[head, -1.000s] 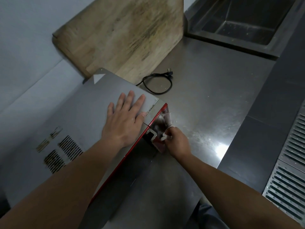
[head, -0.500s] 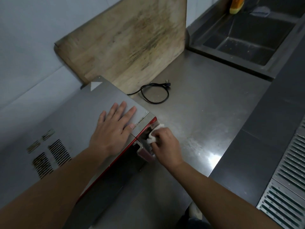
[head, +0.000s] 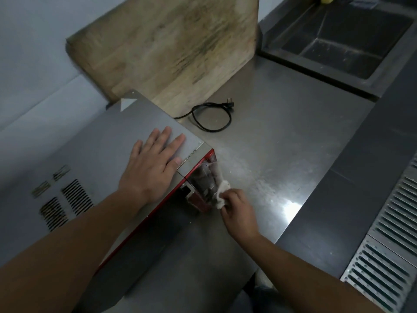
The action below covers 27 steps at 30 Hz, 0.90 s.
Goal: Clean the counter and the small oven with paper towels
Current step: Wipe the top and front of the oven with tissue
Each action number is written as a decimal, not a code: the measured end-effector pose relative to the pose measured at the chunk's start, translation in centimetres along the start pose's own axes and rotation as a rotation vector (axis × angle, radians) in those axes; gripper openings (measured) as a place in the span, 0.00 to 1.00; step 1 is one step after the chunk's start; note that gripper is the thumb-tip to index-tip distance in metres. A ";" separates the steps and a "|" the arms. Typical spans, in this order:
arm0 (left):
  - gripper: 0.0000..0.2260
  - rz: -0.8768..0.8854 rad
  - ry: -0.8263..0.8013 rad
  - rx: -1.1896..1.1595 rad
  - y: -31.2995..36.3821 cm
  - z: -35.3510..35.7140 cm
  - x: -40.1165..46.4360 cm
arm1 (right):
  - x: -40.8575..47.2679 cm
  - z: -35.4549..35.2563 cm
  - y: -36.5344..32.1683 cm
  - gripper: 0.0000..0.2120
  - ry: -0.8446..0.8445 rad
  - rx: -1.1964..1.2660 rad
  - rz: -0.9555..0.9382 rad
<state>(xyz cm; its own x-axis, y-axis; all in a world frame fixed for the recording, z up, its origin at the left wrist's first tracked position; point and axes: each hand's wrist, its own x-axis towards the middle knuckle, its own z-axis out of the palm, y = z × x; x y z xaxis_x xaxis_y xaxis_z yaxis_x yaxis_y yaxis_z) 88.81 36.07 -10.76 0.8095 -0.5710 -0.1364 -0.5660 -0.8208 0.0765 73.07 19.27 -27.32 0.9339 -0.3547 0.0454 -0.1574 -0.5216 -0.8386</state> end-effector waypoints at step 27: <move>0.26 0.023 0.047 -0.027 -0.7 0.7 0.2 | -3.4 11.0 0.6 0.37 -0.812 -0.824 -0.293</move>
<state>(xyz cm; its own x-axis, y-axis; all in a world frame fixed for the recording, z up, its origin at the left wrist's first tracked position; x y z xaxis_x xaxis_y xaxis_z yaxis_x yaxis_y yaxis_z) 89.25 36.51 -11.54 0.8032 -0.5893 -0.0876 -0.5808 -0.8072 0.1053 73.33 28.76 -33.94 0.8519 0.3006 -0.4289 0.2136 -0.9471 -0.2396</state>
